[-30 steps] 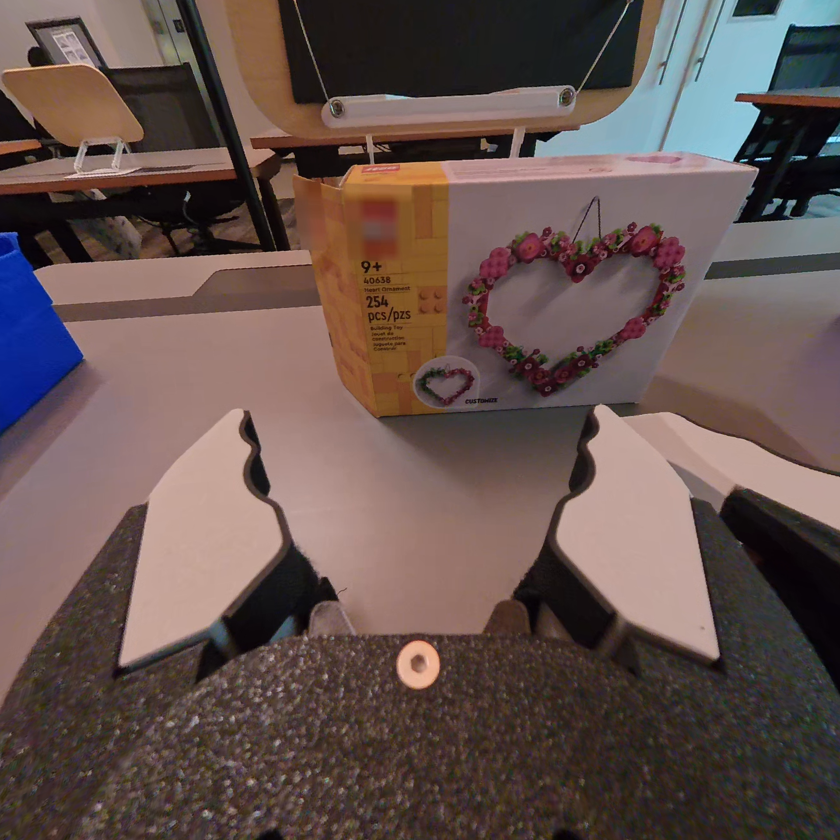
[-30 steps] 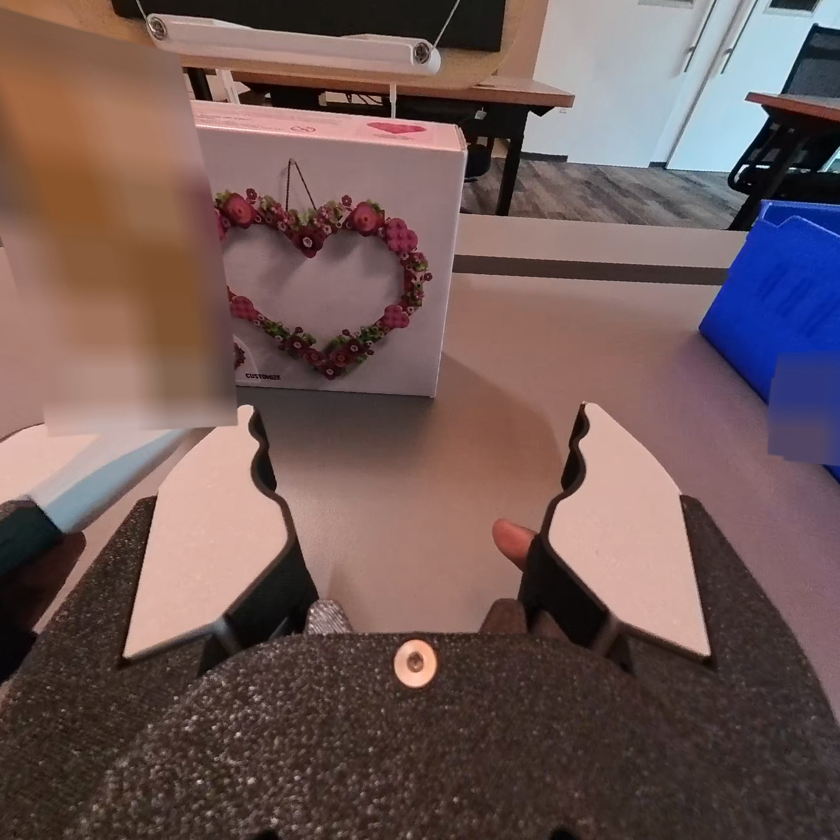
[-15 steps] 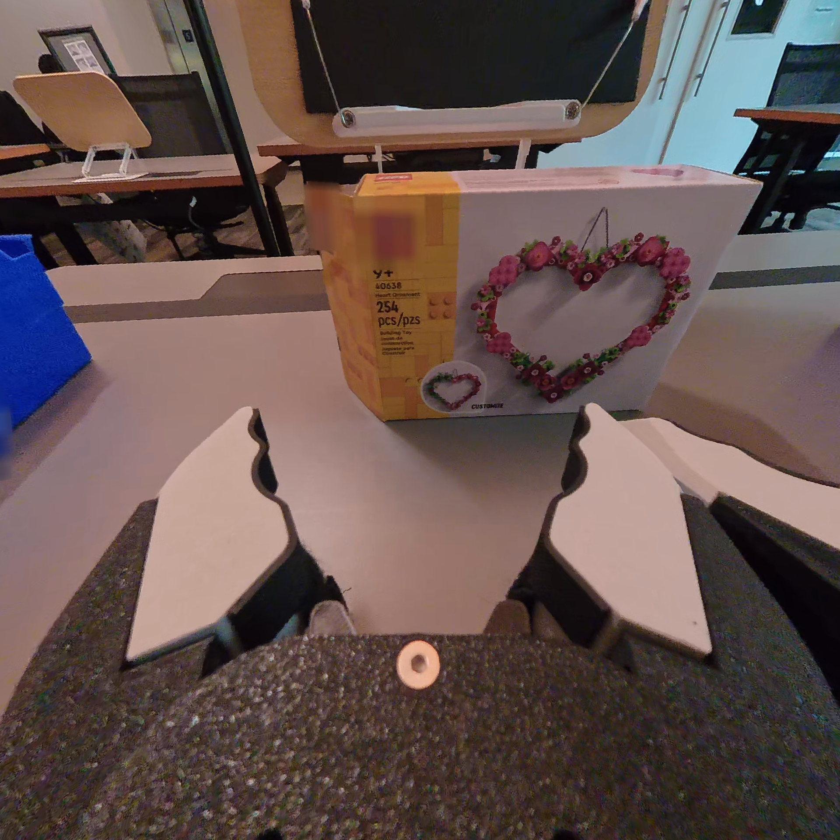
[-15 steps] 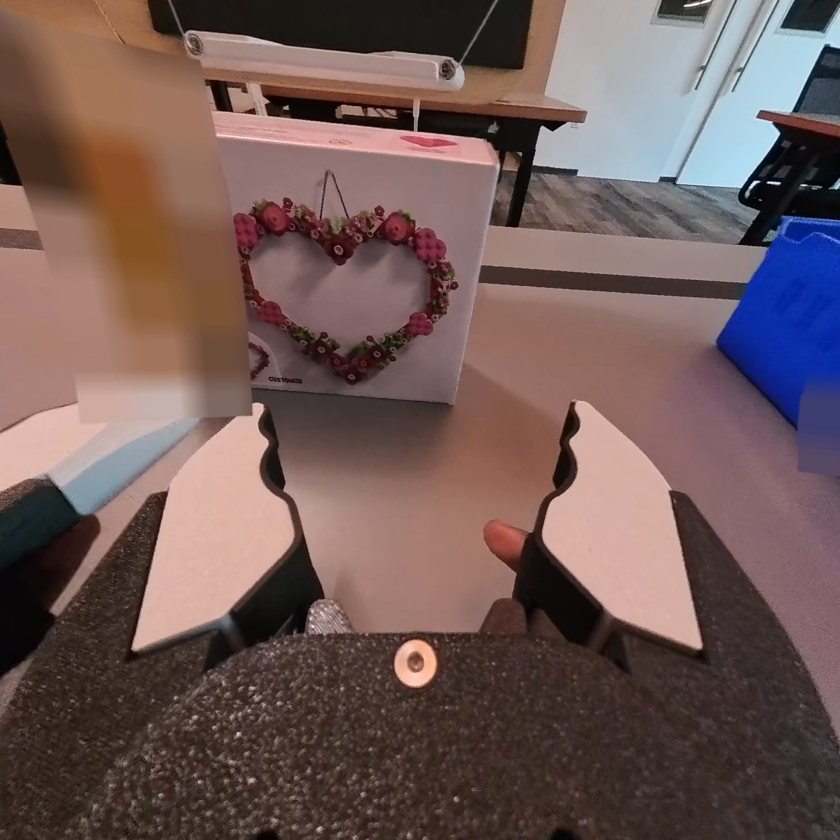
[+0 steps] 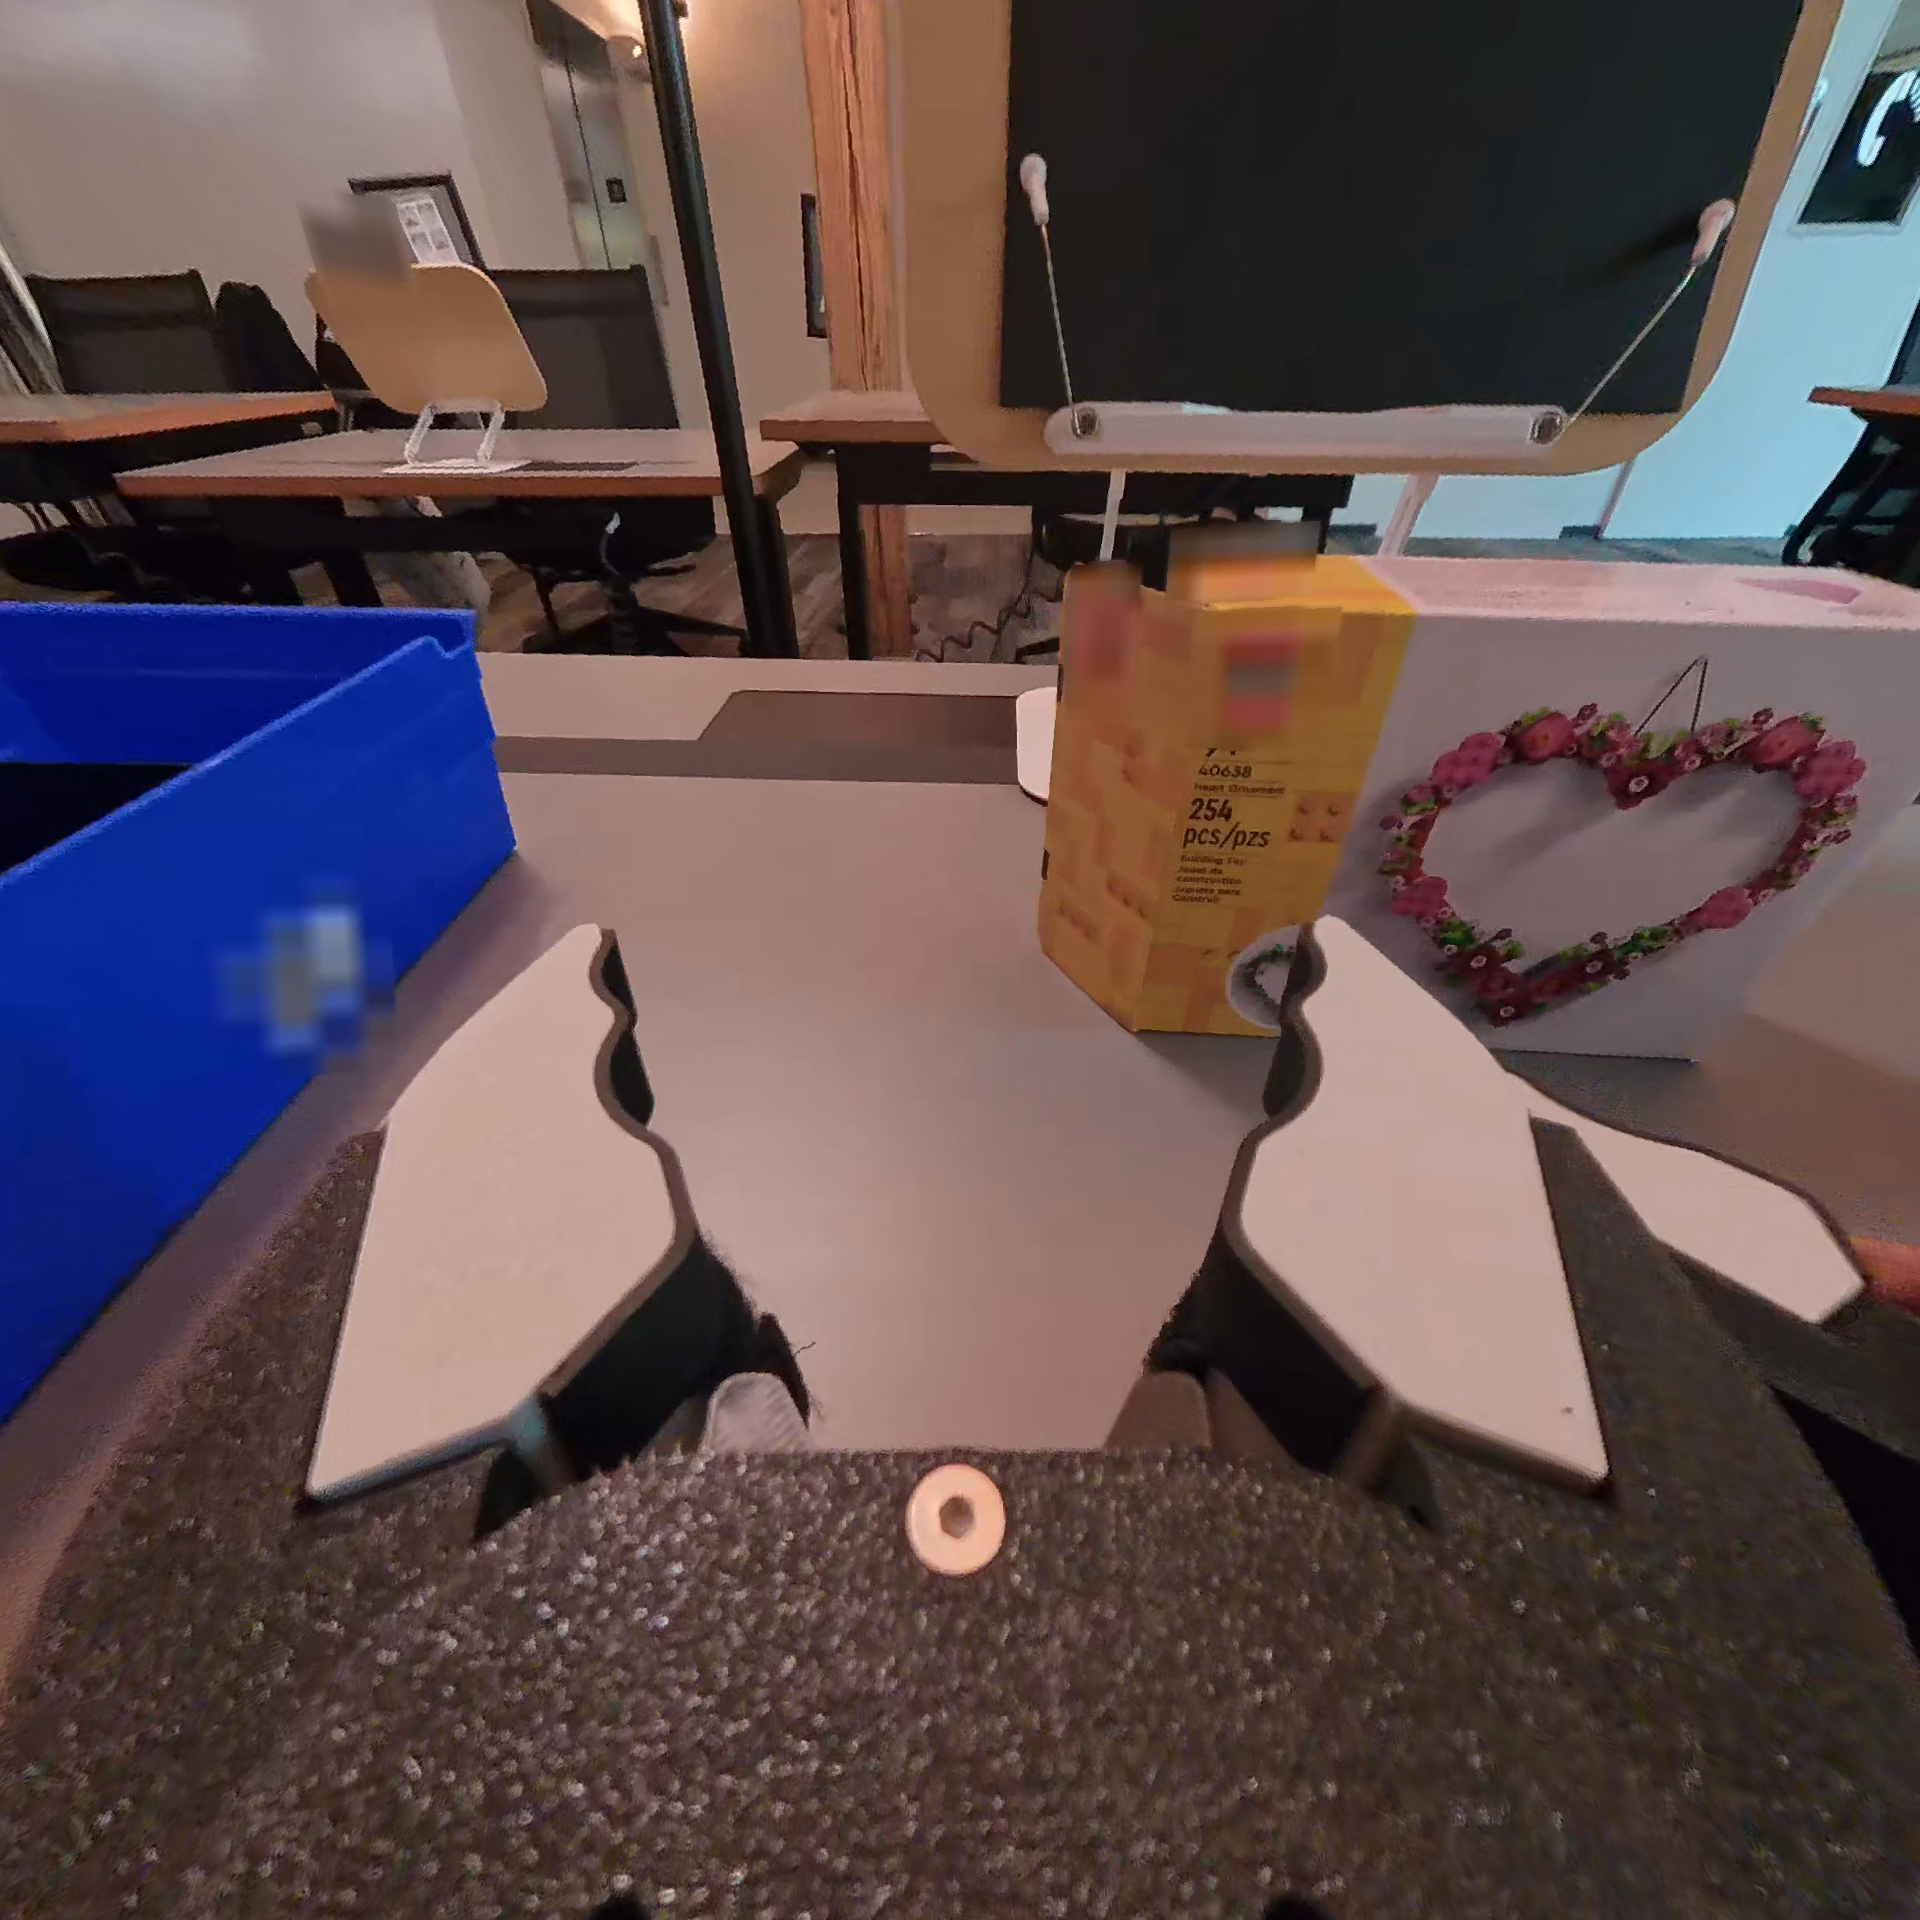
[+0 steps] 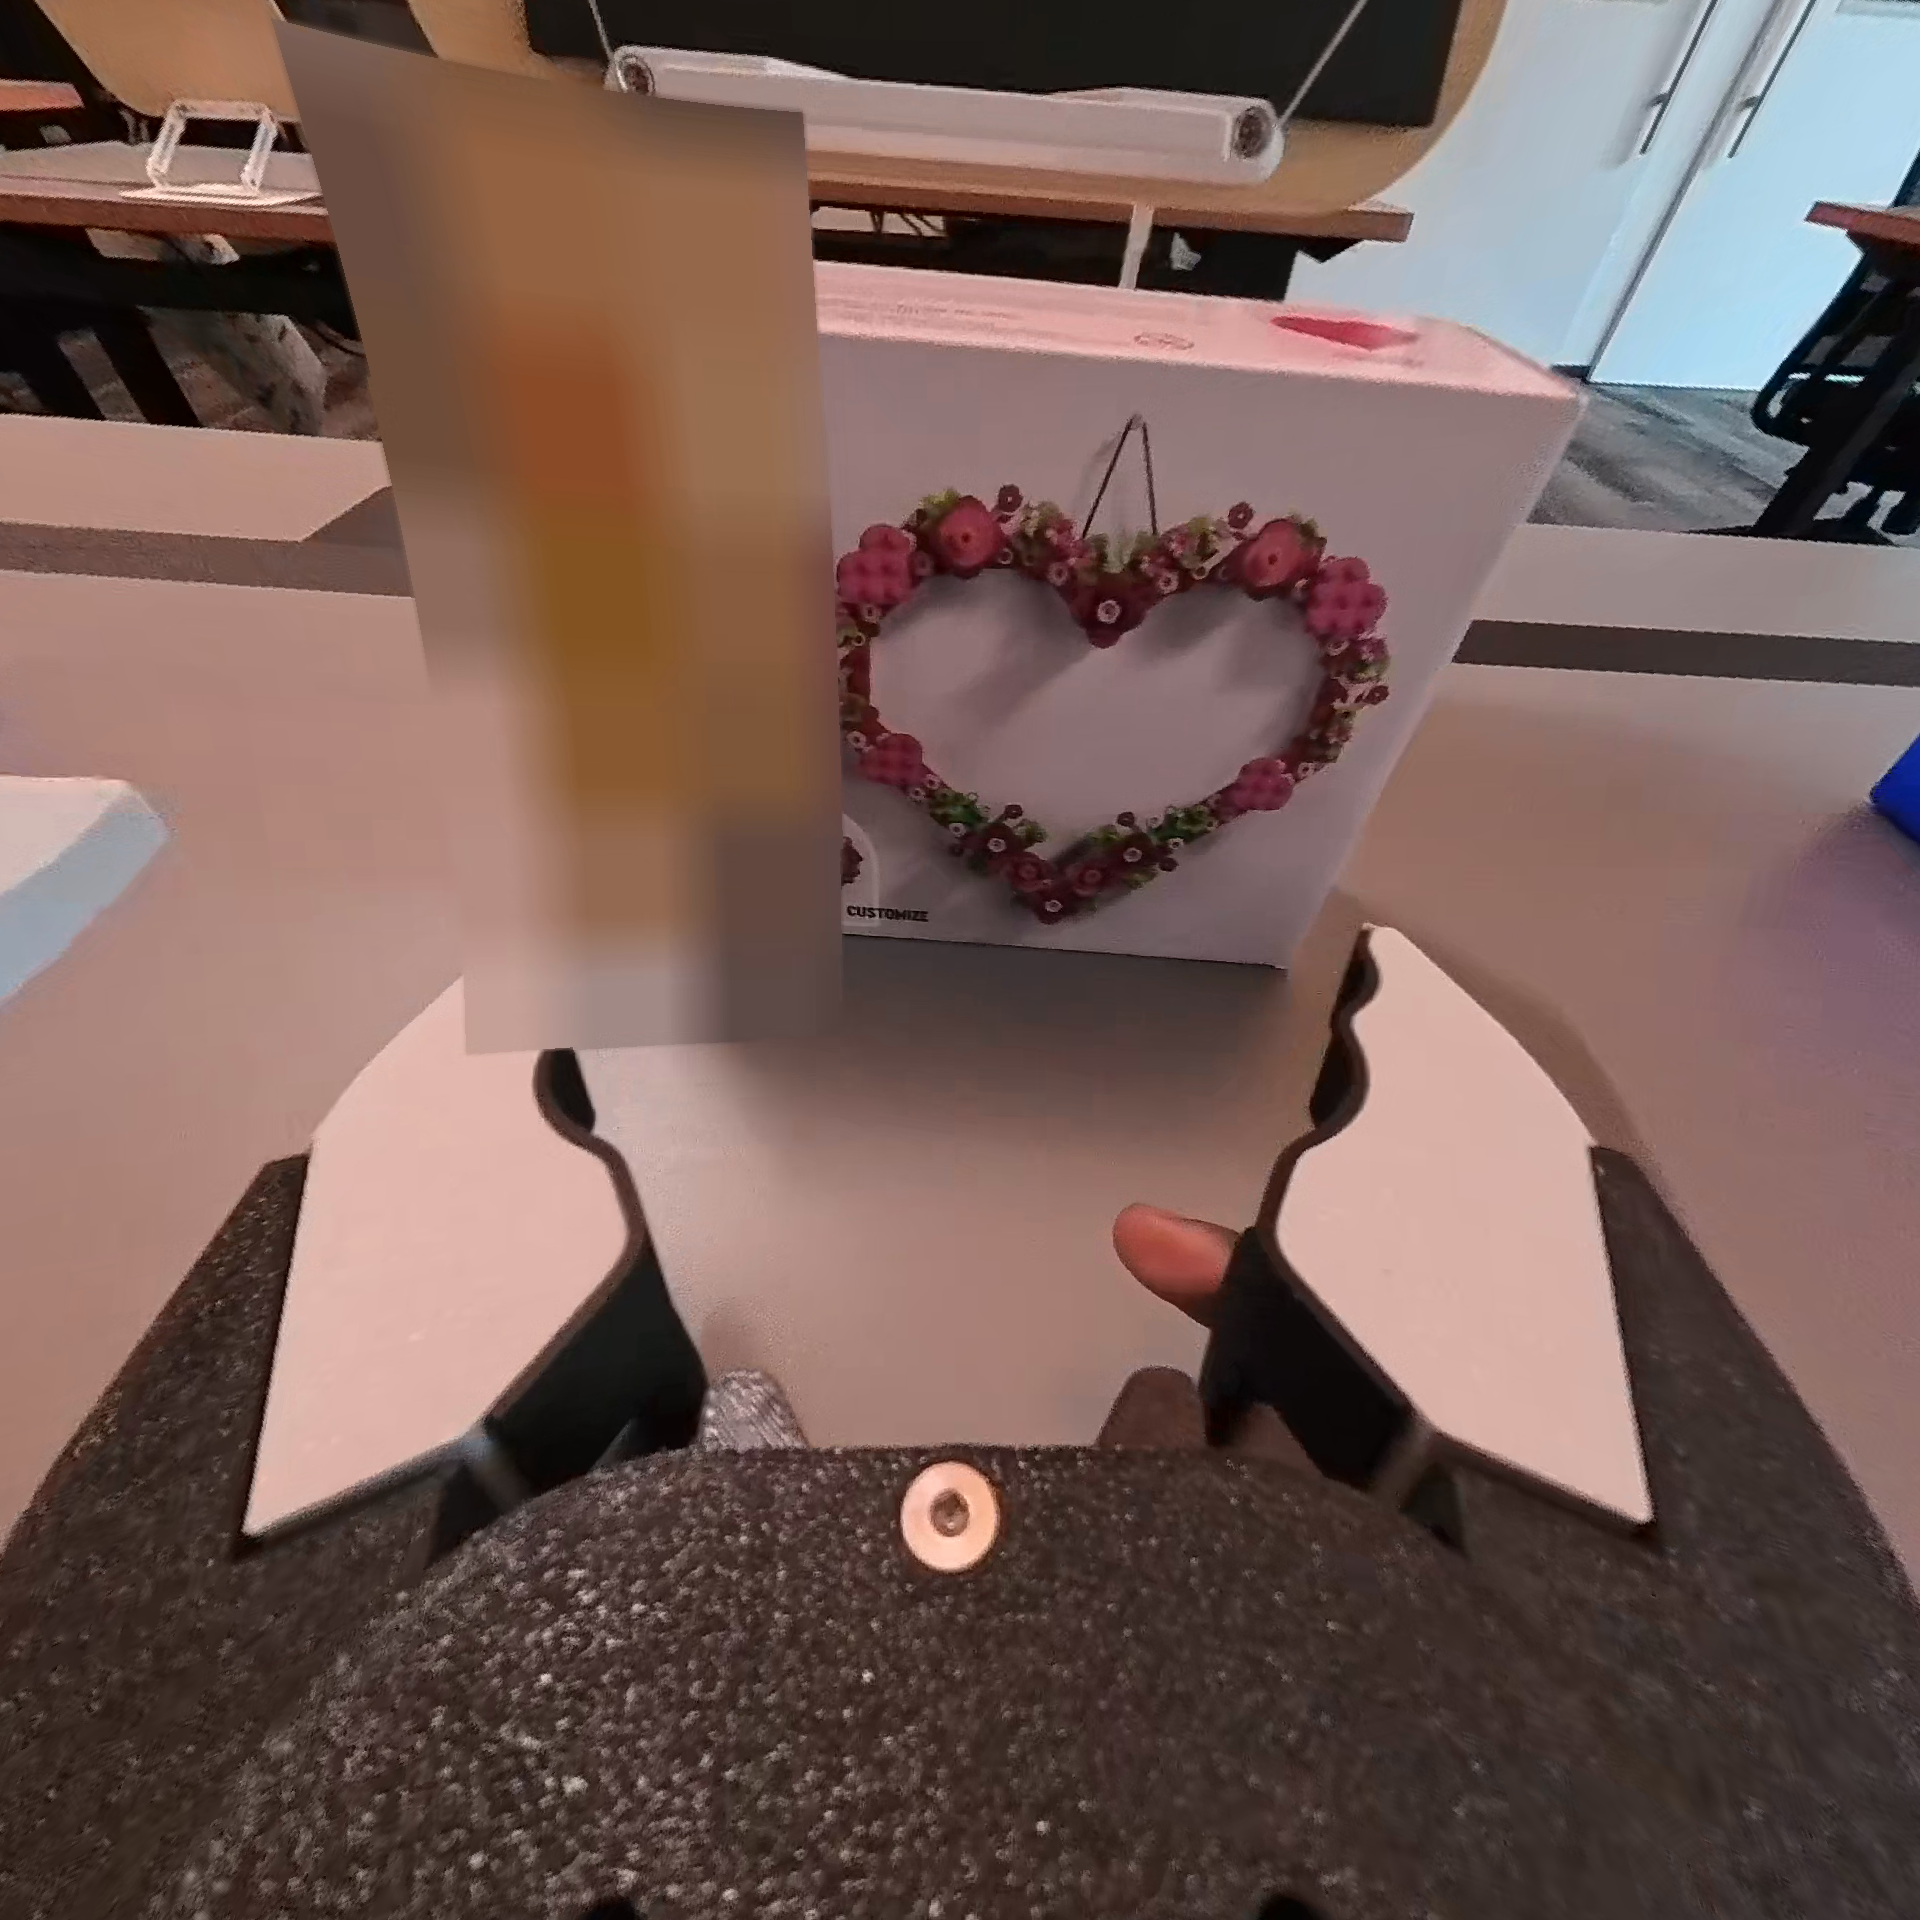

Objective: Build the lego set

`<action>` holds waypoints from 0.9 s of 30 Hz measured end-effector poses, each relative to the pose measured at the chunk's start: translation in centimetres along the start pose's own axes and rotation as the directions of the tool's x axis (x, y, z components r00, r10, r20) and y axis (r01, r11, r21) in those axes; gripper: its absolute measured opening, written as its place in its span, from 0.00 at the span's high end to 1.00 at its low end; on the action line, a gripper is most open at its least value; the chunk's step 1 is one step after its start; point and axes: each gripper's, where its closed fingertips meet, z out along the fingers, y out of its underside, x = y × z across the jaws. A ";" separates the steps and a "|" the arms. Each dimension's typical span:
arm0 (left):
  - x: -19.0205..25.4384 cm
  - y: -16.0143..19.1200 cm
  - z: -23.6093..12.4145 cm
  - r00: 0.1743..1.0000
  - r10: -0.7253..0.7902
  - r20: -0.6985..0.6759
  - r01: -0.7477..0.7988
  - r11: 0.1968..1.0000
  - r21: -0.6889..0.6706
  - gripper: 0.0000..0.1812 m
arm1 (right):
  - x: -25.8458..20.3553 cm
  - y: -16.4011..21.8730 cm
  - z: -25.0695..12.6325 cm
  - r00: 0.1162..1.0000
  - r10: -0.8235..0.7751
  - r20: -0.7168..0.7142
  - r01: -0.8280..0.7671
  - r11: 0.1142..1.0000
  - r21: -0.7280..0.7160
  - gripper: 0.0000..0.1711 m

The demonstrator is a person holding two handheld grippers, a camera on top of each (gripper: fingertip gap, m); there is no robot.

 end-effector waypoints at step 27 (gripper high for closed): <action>3.7 1.4 0.9 0.993 -0.016 -0.118 0.010 0.999 -0.054 0.36 | 6.5 -0.5 -0.9 0.996 -0.010 -0.086 0.013 1.000 0.027 0.22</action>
